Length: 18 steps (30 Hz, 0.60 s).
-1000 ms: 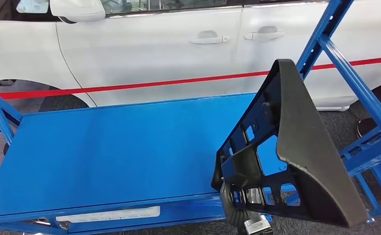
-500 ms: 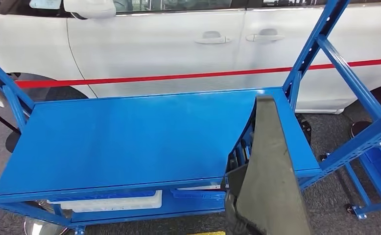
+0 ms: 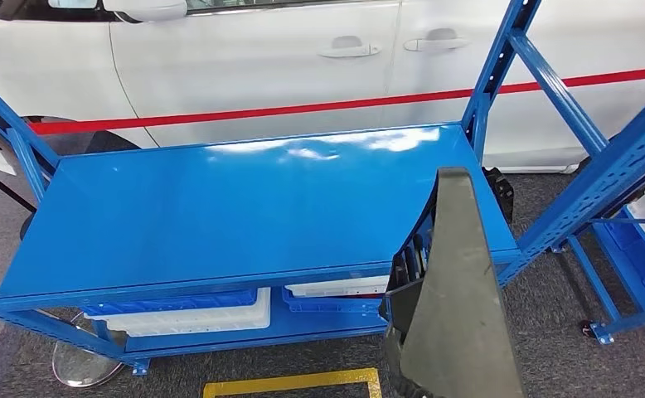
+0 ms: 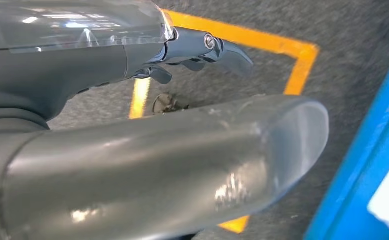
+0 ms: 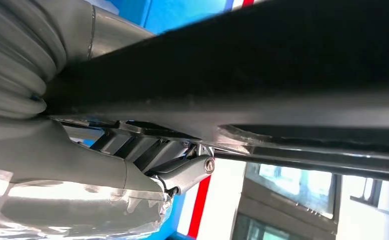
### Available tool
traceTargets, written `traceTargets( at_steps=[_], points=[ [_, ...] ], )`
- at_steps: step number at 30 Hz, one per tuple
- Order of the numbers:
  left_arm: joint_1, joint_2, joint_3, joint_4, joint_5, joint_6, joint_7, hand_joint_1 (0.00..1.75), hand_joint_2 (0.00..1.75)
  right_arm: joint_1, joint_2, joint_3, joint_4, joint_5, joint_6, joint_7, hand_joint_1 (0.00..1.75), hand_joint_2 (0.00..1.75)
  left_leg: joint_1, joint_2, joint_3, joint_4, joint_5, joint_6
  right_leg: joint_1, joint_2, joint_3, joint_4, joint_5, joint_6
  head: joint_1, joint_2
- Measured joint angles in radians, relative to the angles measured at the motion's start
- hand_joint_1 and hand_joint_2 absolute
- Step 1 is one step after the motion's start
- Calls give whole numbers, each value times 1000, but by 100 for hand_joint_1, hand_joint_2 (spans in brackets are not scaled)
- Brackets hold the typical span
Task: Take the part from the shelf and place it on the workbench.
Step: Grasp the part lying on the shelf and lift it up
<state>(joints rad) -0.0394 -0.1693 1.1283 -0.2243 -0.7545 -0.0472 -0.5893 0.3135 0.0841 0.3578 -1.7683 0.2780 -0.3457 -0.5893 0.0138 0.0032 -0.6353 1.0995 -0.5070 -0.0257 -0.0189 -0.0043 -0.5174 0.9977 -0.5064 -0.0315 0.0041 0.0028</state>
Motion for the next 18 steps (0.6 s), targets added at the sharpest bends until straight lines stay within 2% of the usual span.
traceTargets(
  at_steps=[2,3,4,5,6,7,8,9,10,12,13,14,15,17,18],
  points=[
    [0,0,0,0,-5,0,8,0,0,0,1,0,0,0,4,2,175,175,0,0,-27,122,-91,-6,4,-1,-26,2,20,-6,-3,0],
    [-1,0,0,0,-7,0,15,0,0,0,1,0,0,0,6,2,175,175,0,0,-31,170,-109,-7,6,-2,-39,4,29,-7,-3,0],
    [-1,0,0,0,-10,0,23,0,0,0,1,0,0,-1,9,3,175,175,0,0,-21,189,-102,-7,8,-3,-53,7,38,-6,-3,0],
    [-1,0,0,0,-12,0,30,0,0,0,1,0,0,-1,11,4,175,175,0,0,6,171,-77,-4,10,-4,-67,11,46,-5,-3,0],
    [-1,0,0,0,-13,0,36,0,0,0,1,0,0,-1,12,4,175,175,-1,0,48,122,-47,1,11,-4,-80,15,53,-4,-3,0],
    [-2,2,1,0,-14,0,41,0,0,0,1,0,0,-1,12,5,175,175,-3,0,100,50,-31,8,12,-3,-91,20,60,-2,-3,0],
    [-3,3,2,0,-16,0,44,0,0,1,1,0,0,-1,12,4,175,175,-5,-1,149,-25,-27,15,14,-3,-98,24,66,2,-2,0],
    [-4,4,3,0,-17,0,47,0,0,1,1,0,0,-1,12,4,175,175,-9,-1,182,-79,-31,21,14,-4,-102,26,72,7,-2,0],
    [-5,6,3,0,-18,1,48,0,0,1,1,0,0,-1,12,4,175,175,-13,-2,200,-113,-38,27,13,-5,-104,26,80,13,-4,0],
    [-5,6,5,0,-19,1,52,0,0,1,2,-1,-1,-1,12,4,175,175,-14,-1,196,-127,-25,37,12,-6,-106,22,95,26,-7,0],
    [-5,6,5,0,-19,1,54,0,0,2,2,-1,-1,0,12,3,175,175,-12,1,189,-132,-14,44,11,-5,-110,26,87,32,-9,0],
    [-5,6,6,0,-20,1,56,0,0,3,3,-1,-2,2,12,2,175,175,-9,3,180,-136,-1,51,11,-3,-118,44,59,36,-7,0],
    [-5,6,7,0,-20,1,58,0,0,4,2,-1,-2,6,12,0,175,175,-6,6,168,-140,12,57,10,-1,-129,80,14,40,-6,0],
    [-4,6,10,0,-22,0,61,0,0,5,2,-1,-2,16,13,-5,175,175,-8,9,139,-138,34,63,7,1,-156,194,-86,47,-2,0],
    [-3,6,12,0,-23,0,62,0,0,6,2,-1,-2,21,13,-7,175,175,-8,10,124,-135,45,62,5,2,-163,249,-108,51,-1,0]
  ],
)
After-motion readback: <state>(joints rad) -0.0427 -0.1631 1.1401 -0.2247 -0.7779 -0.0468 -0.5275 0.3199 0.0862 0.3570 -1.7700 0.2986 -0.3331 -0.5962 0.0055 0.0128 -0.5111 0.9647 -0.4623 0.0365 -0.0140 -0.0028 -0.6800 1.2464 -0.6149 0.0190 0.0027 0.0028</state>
